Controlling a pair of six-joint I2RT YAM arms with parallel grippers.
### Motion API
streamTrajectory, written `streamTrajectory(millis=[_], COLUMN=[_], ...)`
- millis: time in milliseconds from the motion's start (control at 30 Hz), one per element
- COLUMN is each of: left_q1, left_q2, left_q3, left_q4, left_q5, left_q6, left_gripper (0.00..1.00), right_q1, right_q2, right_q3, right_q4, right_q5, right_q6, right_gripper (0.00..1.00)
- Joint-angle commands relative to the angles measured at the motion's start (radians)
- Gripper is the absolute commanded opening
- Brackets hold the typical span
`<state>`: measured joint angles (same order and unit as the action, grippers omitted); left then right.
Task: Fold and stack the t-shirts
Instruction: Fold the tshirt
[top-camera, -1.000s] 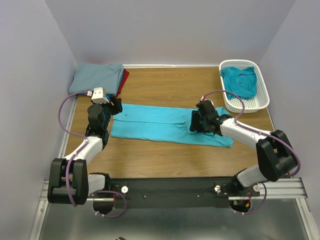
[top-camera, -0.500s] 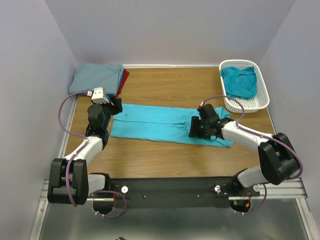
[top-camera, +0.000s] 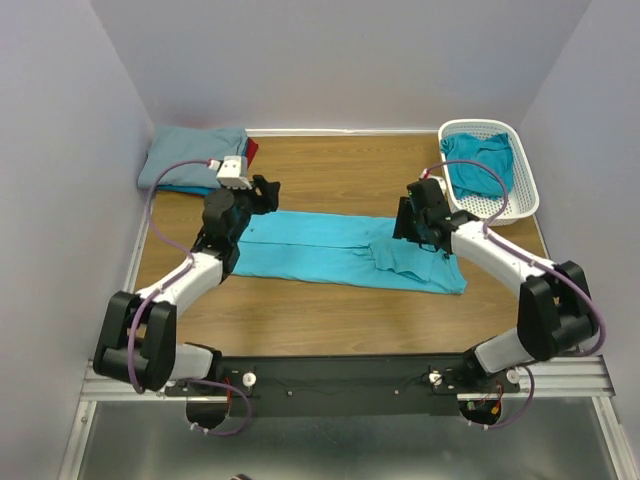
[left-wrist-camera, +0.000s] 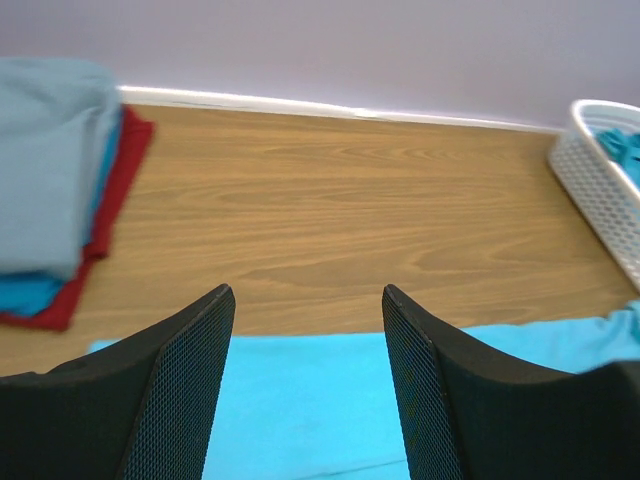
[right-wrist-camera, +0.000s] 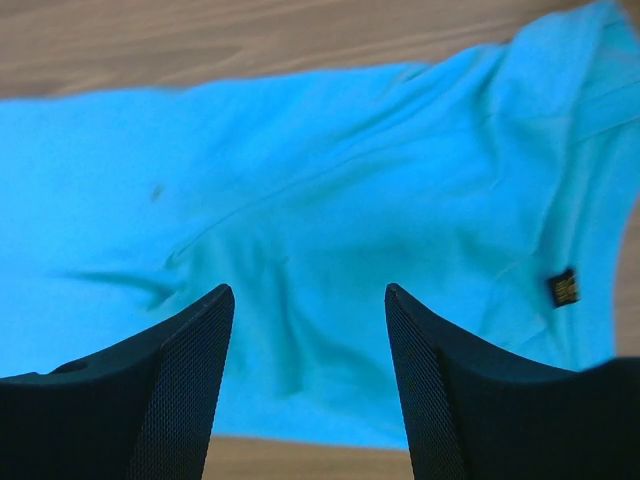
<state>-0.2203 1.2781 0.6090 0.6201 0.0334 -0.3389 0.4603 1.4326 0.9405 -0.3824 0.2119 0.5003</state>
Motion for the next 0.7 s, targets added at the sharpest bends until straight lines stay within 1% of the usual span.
streamTrajectory(millis=[0,133,300,567,667], left_q1=[-0.080,-0.094,-0.096,-0.085,-0.061], left_q2=[0.099,0.274,0.414,0.513,0.526], left_q3=[0.096,0.190,0.242,0.230,0.198], left_q4=[0.001,0.039,0.067,0.078,0.092], left_q5=[-0.017,0.058,0.079,0.082,0.088], left_q6=[-0.040,-0.116,-0.155,-0.195,-0.215], left_gripper=[0.69,0.69,0.69,0.69,0.69], right_q1=[-0.090,-0.178,-0.268,-0.315,-0.330], right_q2=[0.101,0.150,0.202,0.265,0.291], right_q3=[0.067,0.099,0.112,0.095,0.096], right_q4=[-0.010,0.022,0.060,0.114,0.138], right_q5=[0.136,0.153,0.142,0.133,0.123], right_q6=[-0.048,-0.071,-0.088,-0.091,-0.097], right_gripper=[0.69,0.69,0.69,0.66,0.62])
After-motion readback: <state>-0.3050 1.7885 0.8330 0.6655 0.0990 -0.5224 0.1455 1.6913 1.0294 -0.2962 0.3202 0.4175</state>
